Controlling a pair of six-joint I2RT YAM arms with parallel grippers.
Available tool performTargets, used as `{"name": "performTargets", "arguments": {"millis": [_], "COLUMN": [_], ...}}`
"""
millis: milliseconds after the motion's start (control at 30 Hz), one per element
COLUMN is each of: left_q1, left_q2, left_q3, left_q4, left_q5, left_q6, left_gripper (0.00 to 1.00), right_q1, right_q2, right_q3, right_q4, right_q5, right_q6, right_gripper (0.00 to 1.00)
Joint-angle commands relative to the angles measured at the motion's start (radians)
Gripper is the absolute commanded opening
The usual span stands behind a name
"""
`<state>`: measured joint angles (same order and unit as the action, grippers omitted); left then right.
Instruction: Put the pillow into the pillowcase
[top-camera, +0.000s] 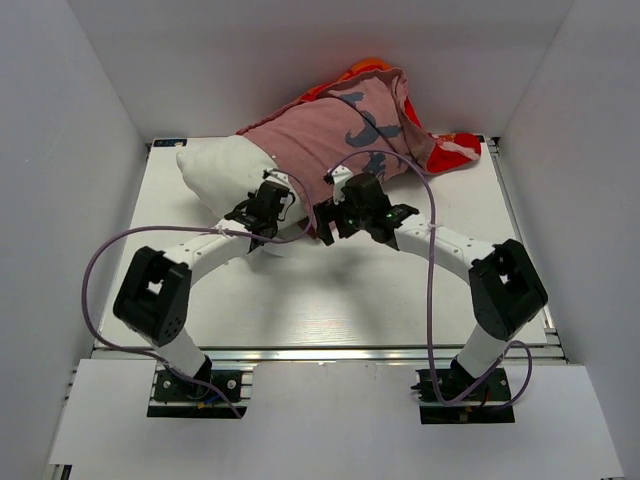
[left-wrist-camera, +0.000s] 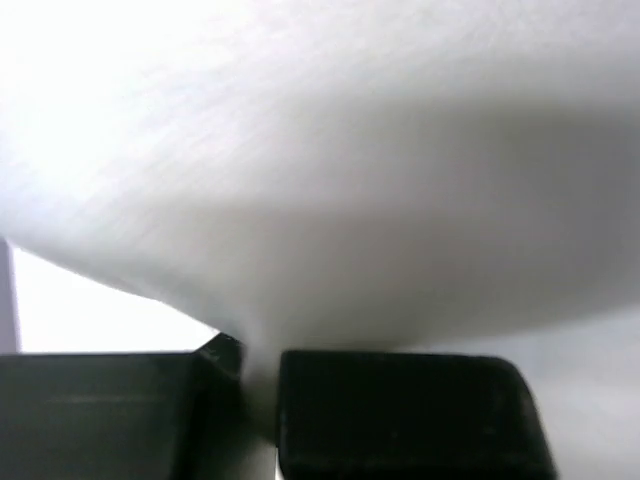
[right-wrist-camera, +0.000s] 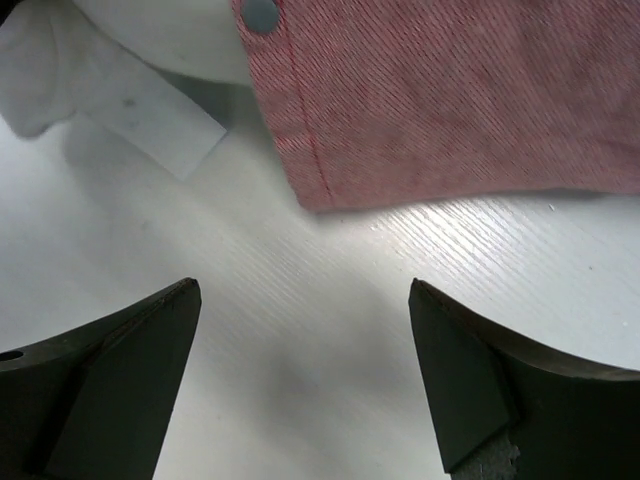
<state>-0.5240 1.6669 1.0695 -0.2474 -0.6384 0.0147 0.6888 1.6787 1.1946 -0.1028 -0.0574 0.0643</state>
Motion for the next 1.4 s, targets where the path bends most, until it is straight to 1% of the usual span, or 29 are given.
{"name": "performTargets", "arguments": {"millis": [0,33,133,267,367,400,433,467,500,533,567,600,667,700,733,800,867,900,967,1000,1067,1100,1133,1167,1200,1267,1300,1333,1367], "left_q1": [-0.016,-0.016,-0.016,-0.016,-0.014,-0.016,-0.014,-0.014,-0.013,-0.013,-0.011,-0.010,-0.005,-0.002,0.001,0.005,0.009,0.009,0.012,0.010,0.010,0.010,0.012,0.013,0.015,0.027,0.028,0.028,0.028], "left_q2": [-0.139,-0.150,-0.186,-0.226,-0.243,-0.245,-0.248,-0.248,-0.248,-0.246,-0.245,-0.243,-0.240,-0.239,-0.237,-0.242,-0.245,-0.245,-0.242,-0.237,-0.222,-0.217,-0.214,-0.216,-0.217,-0.220,-0.222,-0.223,-0.234], "left_q3": [0.093,0.099,0.112,0.122,0.136,0.138,0.139,0.139,0.138,0.138,0.136,0.135,0.133,0.133,0.133,0.133,0.139,0.145,0.190,0.211,0.265,0.340,0.378,0.417,0.487,0.539,0.559,0.578,0.577], "left_q4": [-0.027,-0.039,-0.073,-0.096,-0.118,-0.122,-0.127,-0.130,-0.135,-0.138,-0.139,-0.142,-0.144,-0.142,-0.144,-0.136,-0.136,-0.141,-0.153,-0.164,-0.171,-0.184,-0.179,-0.171,-0.152,-0.113,-0.077,-0.058,-0.024], "left_q5": [0.210,0.247,0.276,0.338,0.355,0.356,0.353,0.352,0.350,0.350,0.348,0.350,0.355,0.356,0.362,0.376,0.411,0.428,0.518,0.558,0.675,0.701,0.723,0.761,0.779,0.880,0.910,0.943,0.994], "left_q6": [-0.074,-0.081,-0.117,-0.168,-0.189,-0.191,-0.194,-0.194,-0.194,-0.194,-0.194,-0.194,-0.194,-0.196,-0.194,-0.199,-0.213,-0.217,-0.237,-0.245,-0.266,-0.274,-0.282,-0.300,-0.317,-0.375,-0.393,-0.413,-0.453], "left_gripper": [0.00,0.00,0.00,0.00,0.00,0.00,0.00,0.00,0.00,0.00,0.00,0.00,0.00,0.00,0.00,0.00,0.00,0.00,0.00,0.00,0.00,0.00,0.00,0.00,0.00,0.00,0.00,0.00,0.00], "right_q1": [0.008,0.008,0.017,0.029,0.028,0.028,0.028,0.026,0.022,0.017,0.014,0.014,0.014,0.014,0.014,0.014,0.014,0.003,0.002,0.009,0.024,0.028,0.029,0.028,0.029,0.032,0.034,0.032,0.008], "right_q2": [0.021,0.027,0.082,0.180,0.243,0.265,0.271,0.273,0.257,0.240,0.215,0.154,0.086,0.020,-0.006,-0.075,-0.121,-0.176,-0.232,-0.258,-0.238,-0.184,-0.151,-0.081,-0.045,0.059,0.096,0.131,0.201], "right_q3": [0.066,0.074,0.118,0.181,0.195,0.195,0.194,0.188,0.156,0.134,0.105,0.074,-0.020,-0.051,-0.082,-0.151,-0.177,-0.173,-0.149,-0.069,0.076,0.265,0.368,0.467,0.643,0.796,0.863,0.979,1.031], "right_q4": [0.075,0.087,0.091,0.061,0.083,0.087,0.092,0.092,0.092,0.124,0.132,0.158,0.175,0.182,0.192,0.196,0.195,0.190,0.210,0.212,0.161,0.129,0.105,0.027,0.006,-0.059,-0.083,-0.110,-0.159], "right_q5": [0.004,0.007,0.053,0.198,0.348,0.428,0.459,0.484,0.499,0.495,0.478,0.447,0.421,0.371,0.354,0.268,0.182,0.027,-0.105,-0.204,-0.234,-0.274,-0.289,-0.318,-0.335,-0.349,-0.338,-0.320,-0.294], "right_q6": [0.075,0.080,0.088,0.094,0.065,0.040,0.023,0.011,-0.009,-0.017,-0.027,-0.041,-0.061,-0.061,-0.060,-0.093,-0.106,-0.106,-0.101,-0.083,-0.042,0.007,0.038,0.060,0.083,0.126,0.130,0.134,0.141], "right_gripper": [0.89,0.89,0.90,0.89,0.89,0.88,0.87,0.83,0.73,0.67,0.61,0.51,0.40,0.29,0.22,0.00,0.00,0.00,0.00,0.00,0.00,0.00,0.00,0.00,0.00,0.00,0.00,0.00,0.00]}}
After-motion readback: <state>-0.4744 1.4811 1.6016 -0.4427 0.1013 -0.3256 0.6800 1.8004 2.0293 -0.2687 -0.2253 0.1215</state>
